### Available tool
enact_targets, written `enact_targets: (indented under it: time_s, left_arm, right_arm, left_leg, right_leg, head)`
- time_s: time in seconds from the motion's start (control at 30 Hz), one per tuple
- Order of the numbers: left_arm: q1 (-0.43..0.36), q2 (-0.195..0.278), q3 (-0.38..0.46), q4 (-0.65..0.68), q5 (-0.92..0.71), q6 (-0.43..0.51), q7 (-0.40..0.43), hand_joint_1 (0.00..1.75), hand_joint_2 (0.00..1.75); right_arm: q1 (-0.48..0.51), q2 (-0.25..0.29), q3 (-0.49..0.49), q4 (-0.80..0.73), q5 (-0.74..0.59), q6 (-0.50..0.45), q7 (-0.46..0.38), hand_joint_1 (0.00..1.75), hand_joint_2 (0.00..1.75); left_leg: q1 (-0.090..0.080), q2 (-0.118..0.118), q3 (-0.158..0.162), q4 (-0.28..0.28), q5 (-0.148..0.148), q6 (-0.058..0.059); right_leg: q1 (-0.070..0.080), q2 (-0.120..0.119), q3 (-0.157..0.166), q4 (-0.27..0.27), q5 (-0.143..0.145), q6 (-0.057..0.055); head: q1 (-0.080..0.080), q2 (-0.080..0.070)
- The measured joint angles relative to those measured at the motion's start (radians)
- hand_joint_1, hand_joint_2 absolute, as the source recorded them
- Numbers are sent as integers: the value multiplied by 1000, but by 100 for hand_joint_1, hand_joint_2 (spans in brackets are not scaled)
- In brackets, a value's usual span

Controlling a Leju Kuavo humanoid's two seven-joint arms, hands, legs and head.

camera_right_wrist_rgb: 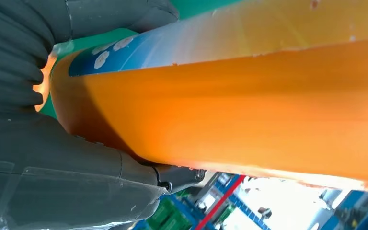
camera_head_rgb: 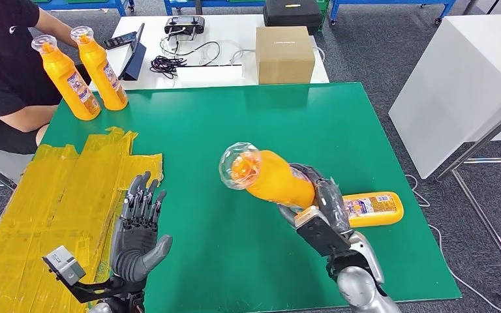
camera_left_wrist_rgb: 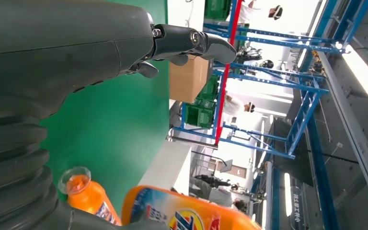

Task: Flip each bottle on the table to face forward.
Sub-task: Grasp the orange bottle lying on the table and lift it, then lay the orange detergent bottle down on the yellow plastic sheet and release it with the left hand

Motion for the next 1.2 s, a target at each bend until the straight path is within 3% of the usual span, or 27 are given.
enact_targets:
  time_s: [0.4,0.73,1.2]
  left_arm:
    - [-18,-4,1,12,-35,29,-12,0,175]
    - [-38,-10,0,24,-45,41,-19,0,175]
    - [-52,-12,0,34,-32,31,-24,0,175]
  right_arm:
    - [-52,47,100,71,32,-6,28,175,175]
    - [-155,98,195,141,66,-37,87,175,175]
    - [-231,144,240,235,81,-50,116,175,175]
  left_leg:
    - [0,0,-1,0,0,0]
    - [0,0,-1,0,1,-1]
    - [0,-1,-1,0,1,-1]
  right_leg:
    - [0,-1,-1,0,0,0]
    - [0,-1,-1,0,0,0]
    - [0,-1,-1,0,0,0]
  head:
    - [0,0]
    - [0,0]
    - [0,0]
